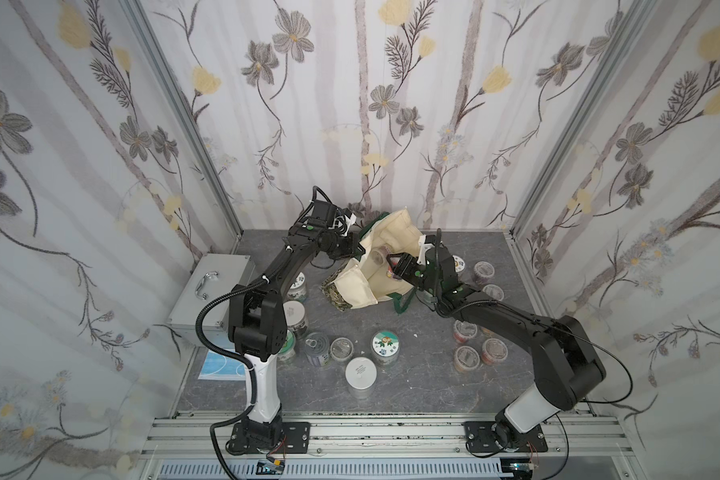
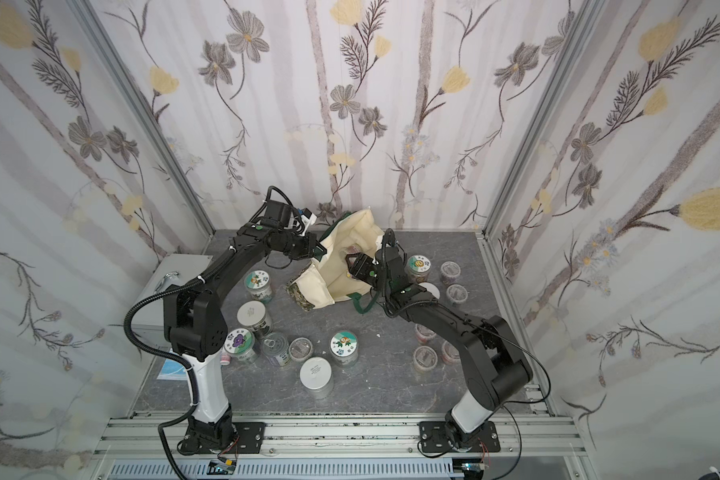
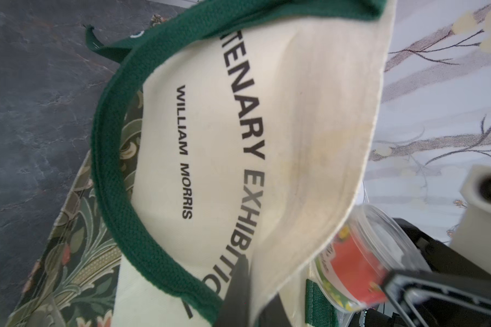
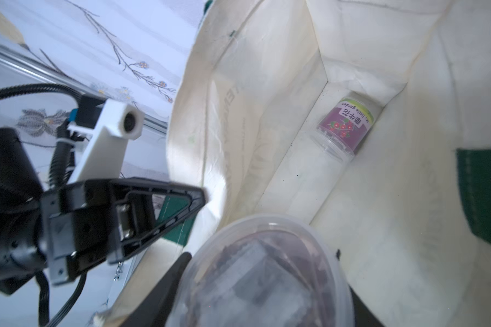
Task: Take out the seed jars from the canvas bag
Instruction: Pick up the seed jar from the canvas bag, then place the seed jar at the center of the board.
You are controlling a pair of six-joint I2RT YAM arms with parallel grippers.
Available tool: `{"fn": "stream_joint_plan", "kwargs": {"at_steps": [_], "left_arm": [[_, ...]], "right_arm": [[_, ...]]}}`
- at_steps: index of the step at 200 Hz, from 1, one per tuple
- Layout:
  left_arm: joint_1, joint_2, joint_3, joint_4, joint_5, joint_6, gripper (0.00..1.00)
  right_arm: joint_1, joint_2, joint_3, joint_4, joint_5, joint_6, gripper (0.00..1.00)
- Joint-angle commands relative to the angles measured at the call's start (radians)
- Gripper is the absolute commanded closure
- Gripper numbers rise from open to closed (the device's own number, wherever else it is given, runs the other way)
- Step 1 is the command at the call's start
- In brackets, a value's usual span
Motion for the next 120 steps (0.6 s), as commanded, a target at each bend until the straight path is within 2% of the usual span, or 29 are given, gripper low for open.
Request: {"fn": "stream_joint_plan", "kwargs": {"at_steps": [1,25,39,67,92,110,120], "left_arm": [[0.01,-0.001,-0.012,-0.024,-0.039,-0.024,1.0],[0.015,-0.017,-0.024,-0.046,-0.063,-0.006,1.0],[0.014,-0.024,-0.018,-0.074,-0.091,0.016,1.0],[0.013,-0.039,-0.02,-0.106,-0.116,0.039,1.0],[0.013,-0.048,-0.029,-0.107,-0.117,0.036,1.0],[0.014,-0.051,-0.03,-0.11,-0.117,0.034,1.0],[0.013,-0.053,-0.032,-0.111,-0.119,0.034,1.0]], "right_arm": [[0.039,-0.144,-0.105,0.04,0.14,-0.143,0.5],[0.091,-0.325,-0.292,0.029,0.238,-0.201,0.49],[0.135,-0.42,-0.394,0.0,0.339,-0.228,0.48],[0.165,-0.561,-0.61,0.014,0.472,-0.197,0.47],[0.165,-0.594,-0.742,0.104,0.534,-0.168,0.46],[0.165,-0.556,-0.775,0.176,0.559,-0.166,0.46],[0.198,-0.517,-0.778,0.221,0.571,-0.168,0.46]]}}
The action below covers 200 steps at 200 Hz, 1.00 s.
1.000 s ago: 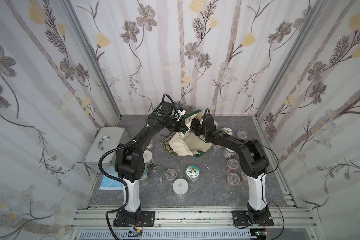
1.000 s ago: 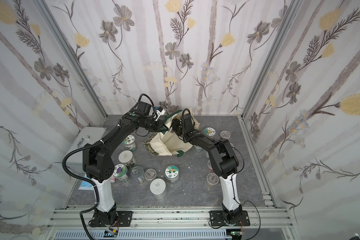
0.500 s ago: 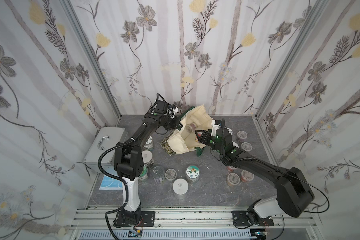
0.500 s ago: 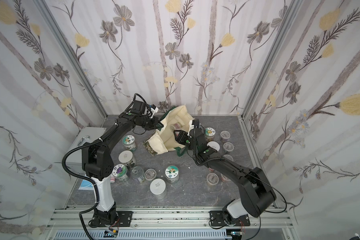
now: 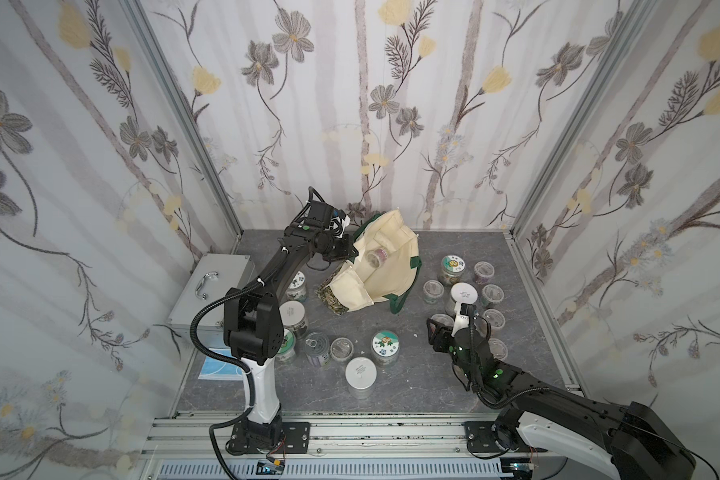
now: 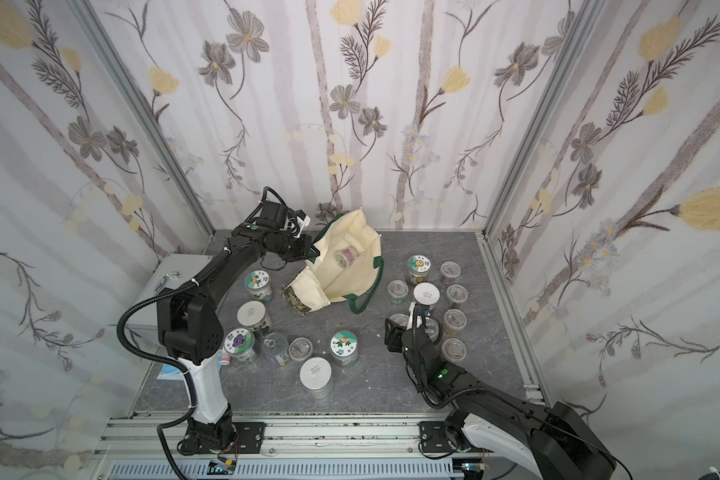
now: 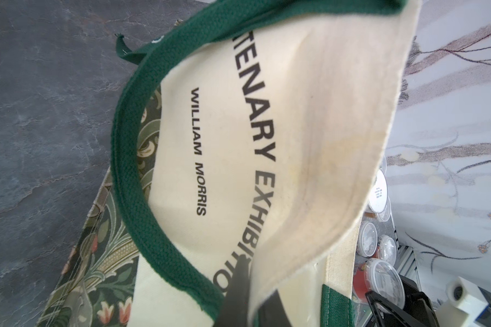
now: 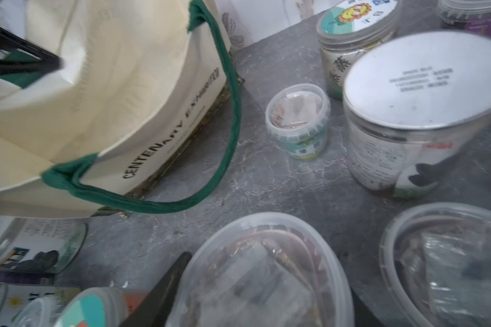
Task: Take out the seed jars from the canvas bag
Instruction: Place the seed jar at the center of the board.
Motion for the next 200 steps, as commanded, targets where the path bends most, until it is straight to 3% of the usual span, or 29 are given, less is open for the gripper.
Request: {"fn": "stream_joint_plan", "kwargs": {"at_steps": [1,53,117,172,200], "left_arm": [[0.001,-0.011,-0.006,-0.052,-0.029,0.011,1.0],[0.001,-0.023,-0.001,-0.072,-0.036,0.019,1.0],[0.001,-0.017,0.009,-0.08,-0.032,0.027,1.0],[0.001,-0.004,0.034,-0.093,-0.024,0.034,1.0],[0.001,-0.004,0.036,-0.094,-0.021,0.035,1.0]], "right_arm": [[0.03,0.055,-0.015,0.189,0.09,0.015,0.46],[0.031,0.321,0.078,0.326,0.129,0.007,0.46],[0.016,0.558,0.203,0.324,0.213,-0.001,0.46],[0.012,0.667,0.218,0.372,0.182,0.041,0.43],[0.014,0.681,0.2,0.388,0.169,0.05,0.37]]}}
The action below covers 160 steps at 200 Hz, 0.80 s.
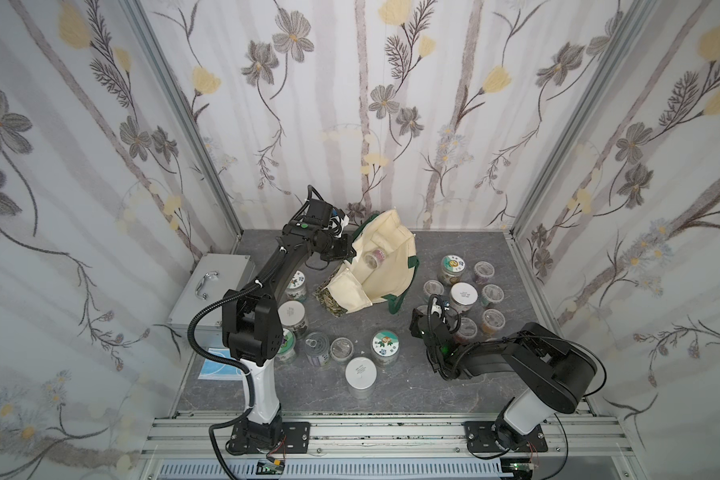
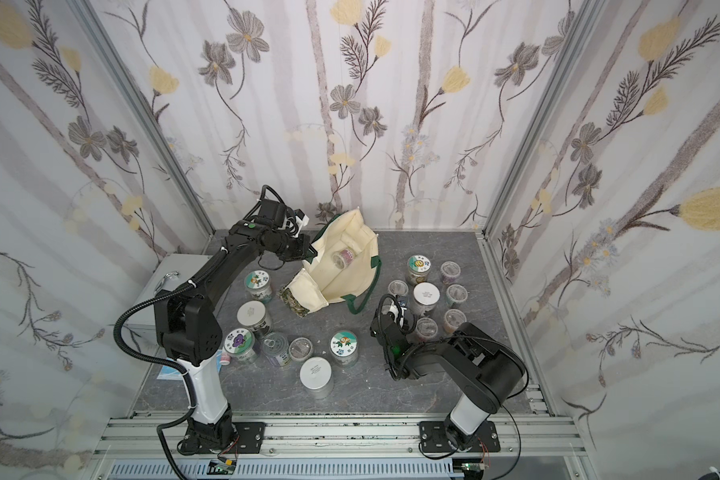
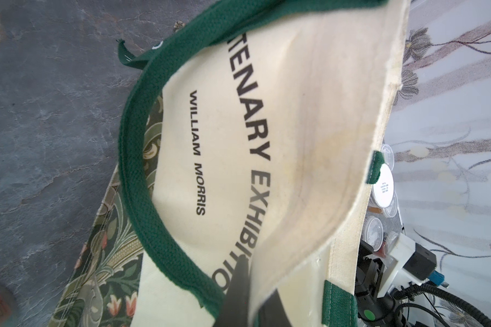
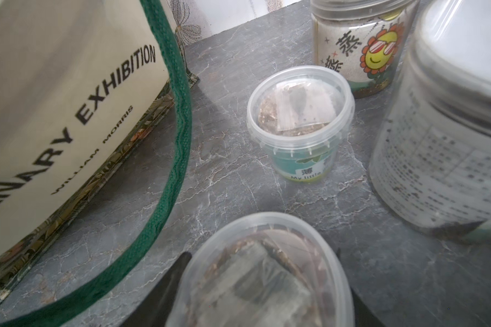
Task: Take out the seed jars from the canvas bag
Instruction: Place the seed jar at the center of the board, then pick up the seed jar from the canvas bag.
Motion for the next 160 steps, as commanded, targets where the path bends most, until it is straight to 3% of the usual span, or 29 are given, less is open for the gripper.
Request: {"fn": "stream_joint_plan", "kwargs": {"at_steps": [1,44,81,122,160], "left_arm": [[0.002,0.006,0.007,-0.033,0.0,0.009,1.0],[0.002,0.006,0.004,-0.033,0.003,0.01,1.0],[0.002,0.002,0.004,-0.044,-0.003,0.033,1.0],[-0.009,-0.013,0.018,-0.071,-0.046,0.092,1.0],[-0.052,-0.037,0.023,-0.069,-0.112,0.155,1.0]], "right_arm": [[0.002,0.014,-0.013,0.027,-0.012,0.026,0.36],[0.002,-0.051,-0.037,0.001,-0.022,0.021,0.23],[0.007,-0.212,-0.054,-0.075,-0.028,0.004,0.08],[0.004,-0.467,-0.026,-0.244,-0.086,0.021,0.04],[-0.059,-0.542,0.147,-0.382,-0.359,0.004,0.12]]}}
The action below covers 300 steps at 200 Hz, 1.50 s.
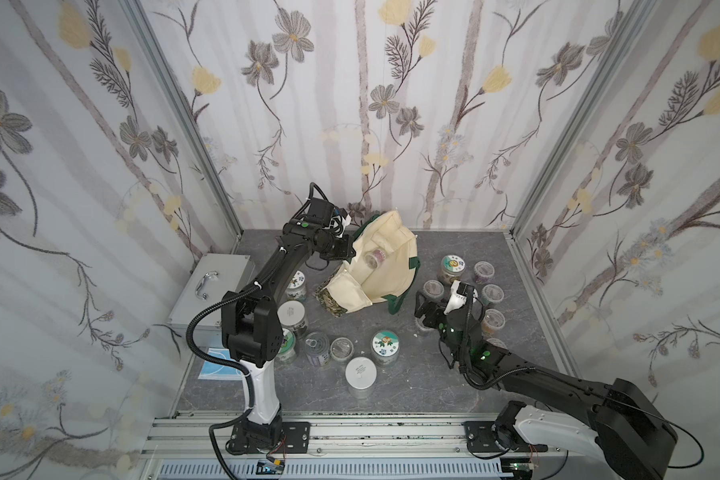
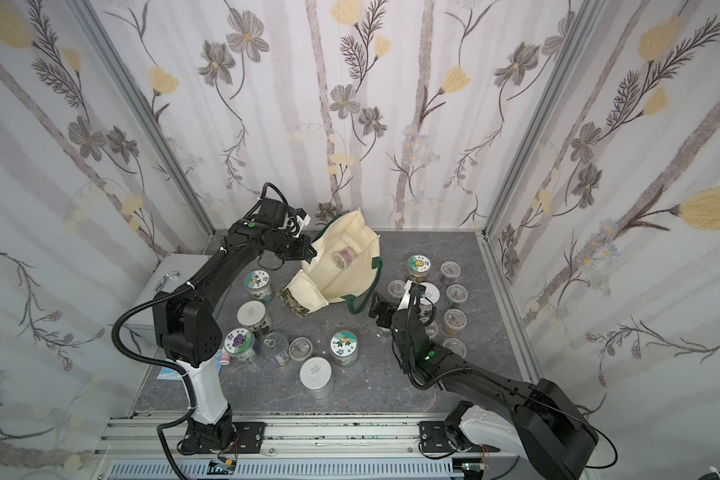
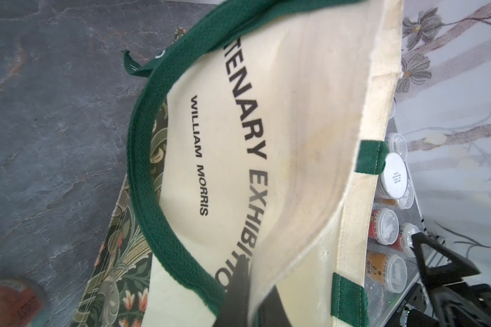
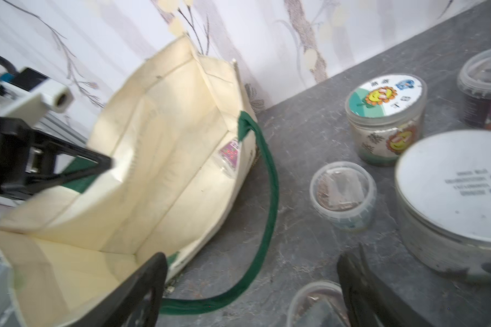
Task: Take out the seed jars from the canvas bag
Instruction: Pick up the seed jar from the canvas bag.
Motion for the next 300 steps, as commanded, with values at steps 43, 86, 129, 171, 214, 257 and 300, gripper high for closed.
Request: {"fn": "stream_joint_plan", "kwargs": {"at_steps": [43,86,129,171,214,257,300], "left_arm": [[-0.075,-0.068,-0.053,0.022,-0.14,0.114,1.0],[-0.091,-0.139,-0.136,0.099,-0.148,0.104,1.0],[-0.109,-0.152,-0.162,0.11,-0.14,0.102,1.0],[-0.134,-0.153,-0.165,0.102,-0.165,0.111,1.0],[-0.147,-0.152,-0.16,0.103,-0.159,0.111,1.0],[-0.16,-0.142,-0.138,0.096,-0.144,0.113,1.0],[-0.173,-0.157,-0.127,0.087,-0.125,0.123,1.0]], "right_arm": [[-0.037,0.124,0.336,-0.145,-0.407,0.066,0.23],[-0.064,0.366,0.489,-0.108,-0.479,0.241,0.33],[-0.104,0.602,0.634,-0.051,-0.505,0.406,0.33],[-0.148,0.808,0.77,-0.029,-0.544,0.521,0.31],[-0.184,0.918,0.84,-0.028,-0.522,0.619,0.2],[-0.217,0.996,0.868,-0.013,-0.581,0.714,0.18],[-0.233,1.034,0.874,-0.002,-0.596,0.755,0.19]]}}
